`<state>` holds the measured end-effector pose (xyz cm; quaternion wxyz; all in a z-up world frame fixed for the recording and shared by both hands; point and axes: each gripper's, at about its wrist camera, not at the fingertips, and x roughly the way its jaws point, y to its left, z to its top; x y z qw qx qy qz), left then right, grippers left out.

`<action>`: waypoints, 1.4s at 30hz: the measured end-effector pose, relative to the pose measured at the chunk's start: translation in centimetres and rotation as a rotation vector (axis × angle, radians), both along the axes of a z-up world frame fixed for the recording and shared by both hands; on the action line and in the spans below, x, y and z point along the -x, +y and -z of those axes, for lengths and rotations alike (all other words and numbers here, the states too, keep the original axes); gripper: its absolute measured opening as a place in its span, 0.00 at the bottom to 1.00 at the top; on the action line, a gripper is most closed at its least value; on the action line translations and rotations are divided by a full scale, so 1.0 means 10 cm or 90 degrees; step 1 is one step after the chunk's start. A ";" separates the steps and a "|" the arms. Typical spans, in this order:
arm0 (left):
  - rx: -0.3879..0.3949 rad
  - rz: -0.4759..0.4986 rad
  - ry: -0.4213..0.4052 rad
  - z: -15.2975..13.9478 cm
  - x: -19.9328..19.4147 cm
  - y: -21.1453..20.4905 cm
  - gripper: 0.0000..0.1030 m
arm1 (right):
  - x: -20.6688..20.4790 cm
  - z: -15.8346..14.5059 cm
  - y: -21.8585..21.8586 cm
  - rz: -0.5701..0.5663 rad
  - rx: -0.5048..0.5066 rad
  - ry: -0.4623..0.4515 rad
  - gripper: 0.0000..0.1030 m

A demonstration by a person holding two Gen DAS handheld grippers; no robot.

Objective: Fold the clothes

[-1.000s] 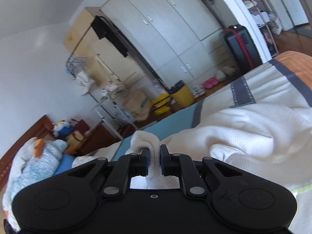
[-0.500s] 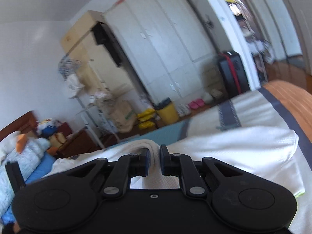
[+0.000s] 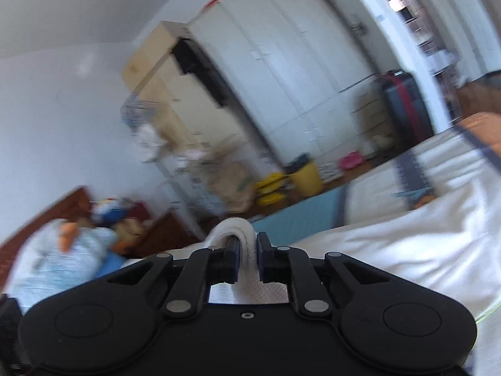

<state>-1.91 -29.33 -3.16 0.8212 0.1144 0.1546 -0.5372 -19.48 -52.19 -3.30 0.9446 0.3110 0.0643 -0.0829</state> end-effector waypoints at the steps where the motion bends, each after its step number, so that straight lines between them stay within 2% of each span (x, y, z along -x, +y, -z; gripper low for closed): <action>1: 0.029 0.025 0.005 -0.07 0.05 0.06 0.49 | 0.02 -0.04 0.04 -0.012 0.008 -0.012 0.14; 2: 0.060 0.038 0.011 -0.12 0.11 0.13 0.57 | 0.03 -0.07 0.08 -0.024 0.015 -0.024 0.14; 3: 0.074 0.046 0.014 -0.14 0.15 0.13 0.72 | 0.05 -0.11 0.12 -0.036 0.023 -0.036 0.14; 4: 0.080 0.053 0.015 -0.16 0.18 0.11 0.75 | 0.05 -0.13 0.15 -0.045 0.025 -0.038 0.14; 6: 0.048 0.068 -0.004 -0.13 0.22 -0.06 0.75 | 0.04 -0.14 0.18 -0.083 0.015 -0.047 0.14; 8: 0.002 0.103 -0.026 -0.04 0.26 -0.27 0.75 | 0.02 -0.14 0.24 -0.155 0.007 -0.055 0.14; 10: -0.025 0.133 -0.049 0.05 0.32 -0.43 0.75 | 0.03 -0.17 0.36 -0.212 0.024 -0.057 0.13; 12: -0.035 0.127 -0.084 0.12 0.38 -0.55 0.75 | 0.04 -0.18 0.48 -0.228 0.056 -0.030 0.13; 14: -0.039 0.116 -0.116 0.16 0.37 -0.66 0.74 | 0.09 -0.17 0.48 -0.219 0.049 -0.016 0.13; 15: -0.042 0.108 -0.119 0.17 0.33 -0.71 0.64 | 0.12 -0.16 0.43 -0.212 0.036 -0.018 0.13; 16: -0.052 0.101 -0.109 0.17 0.25 -0.78 0.40 | 0.15 -0.15 0.38 -0.204 0.023 -0.020 0.13; 18: -0.068 0.079 -0.079 0.14 0.11 -0.89 0.11 | 0.21 -0.12 0.27 -0.179 0.006 -0.017 0.13; 21: -0.080 0.013 -0.111 0.07 -0.03 -0.92 0.10 | 0.32 -0.04 0.07 -0.134 -0.045 -0.026 0.19; 22: -0.083 -0.010 -0.122 0.05 -0.08 -0.90 0.10 | 0.36 -0.01 -0.01 -0.110 -0.066 -0.027 0.32; 24: -0.087 -0.051 -0.140 0.00 -0.21 -0.83 0.10 | 0.42 0.04 -0.16 -0.062 -0.089 -0.012 0.49; 26: -0.081 -0.094 -0.160 -0.06 -0.38 -0.66 0.10 | 0.46 0.09 -0.27 -0.004 -0.088 0.030 0.50; 29: -0.063 -0.163 -0.171 -0.13 -0.71 -0.42 0.10 | 0.48 0.23 -0.40 0.058 -0.123 0.100 0.55; 31: -0.041 -0.207 -0.151 -0.18 -0.97 -0.24 0.10 | 0.44 0.29 -0.45 0.057 -0.137 0.135 0.55; 33: -0.009 -0.253 -0.094 -0.18 -1.18 -0.01 0.10 | 0.32 0.37 -0.46 0.008 -0.147 0.218 0.55; 34: -0.002 -0.264 -0.082 -0.15 -1.23 0.04 0.10 | 0.23 0.44 -0.43 -0.027 -0.158 0.256 0.56; 35: 0.000 -0.270 -0.081 -0.11 -1.25 0.06 0.10 | 0.16 0.52 -0.39 -0.051 -0.176 0.273 0.55; 39: 0.006 -0.296 -0.074 0.04 -1.35 0.13 0.10 | -0.13 0.82 -0.38 -0.058 -0.307 0.304 0.55; 42: 0.011 -0.314 -0.070 0.16 -1.43 0.18 0.10 | -0.29 0.97 -0.29 -0.073 -0.349 0.346 0.59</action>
